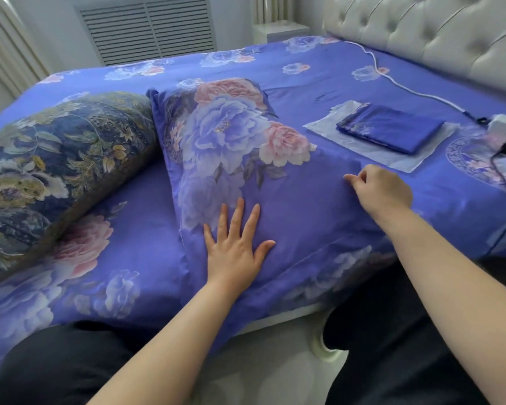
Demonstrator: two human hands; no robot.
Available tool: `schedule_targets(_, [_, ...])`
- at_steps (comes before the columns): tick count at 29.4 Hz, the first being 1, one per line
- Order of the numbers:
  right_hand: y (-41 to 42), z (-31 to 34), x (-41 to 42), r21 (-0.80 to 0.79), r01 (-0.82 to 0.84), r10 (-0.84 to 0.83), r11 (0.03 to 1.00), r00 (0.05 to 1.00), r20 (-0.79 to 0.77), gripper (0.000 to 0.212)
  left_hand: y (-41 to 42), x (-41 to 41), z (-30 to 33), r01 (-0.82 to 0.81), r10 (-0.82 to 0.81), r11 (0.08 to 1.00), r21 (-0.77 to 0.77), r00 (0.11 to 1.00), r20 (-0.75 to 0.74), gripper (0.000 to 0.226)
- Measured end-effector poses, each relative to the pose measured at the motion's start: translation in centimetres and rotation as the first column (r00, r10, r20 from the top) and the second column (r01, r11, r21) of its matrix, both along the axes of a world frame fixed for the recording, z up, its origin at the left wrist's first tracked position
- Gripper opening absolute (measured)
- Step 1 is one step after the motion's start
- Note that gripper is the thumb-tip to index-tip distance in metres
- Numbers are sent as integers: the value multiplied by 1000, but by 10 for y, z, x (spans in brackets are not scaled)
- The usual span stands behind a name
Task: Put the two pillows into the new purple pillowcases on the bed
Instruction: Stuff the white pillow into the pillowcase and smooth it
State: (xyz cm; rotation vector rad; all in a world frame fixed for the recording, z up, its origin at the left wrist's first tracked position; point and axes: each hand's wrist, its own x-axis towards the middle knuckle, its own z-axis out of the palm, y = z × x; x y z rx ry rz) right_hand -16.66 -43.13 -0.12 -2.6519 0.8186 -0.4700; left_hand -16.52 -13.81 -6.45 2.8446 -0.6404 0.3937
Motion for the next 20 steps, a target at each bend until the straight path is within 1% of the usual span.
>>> schedule_targets(2, [-9,-4,-5,46,25,-24,999,1000,-6,38,-2,-1,2,18,-19,1000,14,999,41,70])
schedule_targets(4, [-22,-14,-7,138,75,-64,988,995,-79,46,-4,-2,4,20,-22,999,28,999,50,70])
schedule_targets(6, [-26,-22,-9,230,81,-48,970,988,-144,44,-5,-3,5,19,-21,999,38,999,33,70])
schedule_targets(7, [-24,-23,-10,219,75,-46,973,990,-136,42,-5,-3,5,17,-18,999,45,1000,24,70])
schedule_targets(8, [-21,-24,-11,161,71,-56,984,994,-94,38,-5,-3,6,14,-15,999,47,1000,22,69])
schedule_targets(9, [-16,-24,-13,60,69,-67,996,997,-38,36,-5,-3,8,9,-9,999,39,1000,19,69])
schedule_targets(10, [-10,-23,-14,-39,67,-67,997,998,13,36,-5,-3,11,2,-2,1000,7,1000,11,68])
schedule_targets(11, [-4,-21,-14,-105,65,-58,992,996,66,35,-8,-2,17,-6,6,998,-57,1000,0,66])
schedule_targets(13, [4,-11,-13,-160,51,-20,986,981,192,33,-16,0,34,-21,25,971,-239,1000,13,62])
schedule_targets(14, [5,-4,-13,-182,47,-2,982,971,239,32,-21,2,44,-20,35,952,-304,998,45,60])
schedule_targets(15, [1,2,-14,-208,57,-2,976,967,254,31,-24,4,50,-16,45,944,-330,996,78,59])
schedule_targets(16, [-9,4,-17,-220,77,-26,972,973,229,31,-27,7,56,-17,44,950,-313,996,78,60])
schedule_targets(17, [-23,1,-21,-201,95,-65,975,986,152,31,-29,10,58,-22,34,966,-258,999,42,62])
schedule_targets(18, [-36,-5,-27,-164,106,-104,981,994,25,31,-30,12,57,-20,18,984,-178,1000,-14,64])
schedule_targets(20, [-51,-27,-34,-61,118,-131,991,952,-277,28,-33,12,51,10,-11,1000,-21,996,-85,69])
